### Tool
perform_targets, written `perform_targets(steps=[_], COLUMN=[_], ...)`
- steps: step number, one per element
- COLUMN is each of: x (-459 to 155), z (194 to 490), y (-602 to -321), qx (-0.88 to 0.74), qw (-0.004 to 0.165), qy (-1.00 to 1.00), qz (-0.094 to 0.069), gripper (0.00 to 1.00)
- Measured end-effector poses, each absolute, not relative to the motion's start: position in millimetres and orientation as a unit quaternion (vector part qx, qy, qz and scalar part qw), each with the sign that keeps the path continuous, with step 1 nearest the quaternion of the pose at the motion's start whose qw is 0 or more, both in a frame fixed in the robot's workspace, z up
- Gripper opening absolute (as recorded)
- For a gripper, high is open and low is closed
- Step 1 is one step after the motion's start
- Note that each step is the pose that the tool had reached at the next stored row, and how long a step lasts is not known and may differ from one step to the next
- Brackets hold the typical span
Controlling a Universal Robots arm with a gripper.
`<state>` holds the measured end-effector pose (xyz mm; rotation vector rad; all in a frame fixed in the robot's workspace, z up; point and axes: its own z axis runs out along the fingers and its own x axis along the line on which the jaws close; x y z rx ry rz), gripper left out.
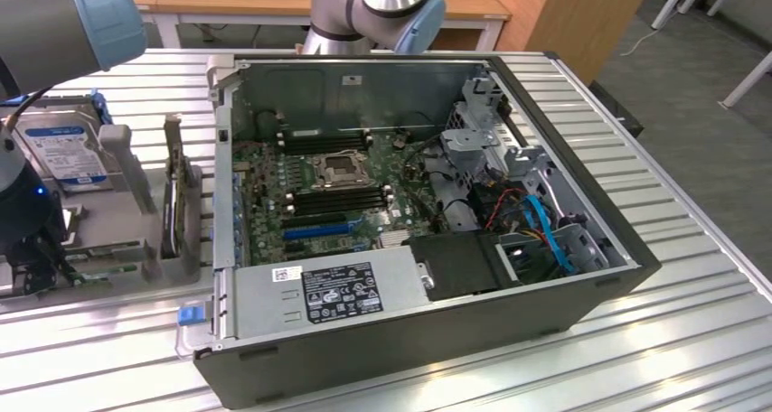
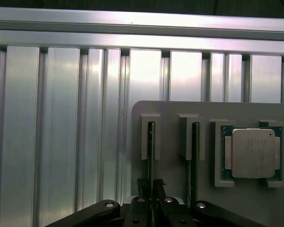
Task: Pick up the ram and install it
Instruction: 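Pick up the ram and move it above insertion slot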
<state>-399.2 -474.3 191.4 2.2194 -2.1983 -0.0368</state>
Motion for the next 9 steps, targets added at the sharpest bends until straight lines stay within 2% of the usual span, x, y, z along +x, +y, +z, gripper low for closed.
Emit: perform_targets(steps=[9], x=[-399.2], z=[191.4], y=[-474.3], qx=[0.71], qw=[0.009], qy=[-0.704], qz=[-0.012], gripper=[0.14])
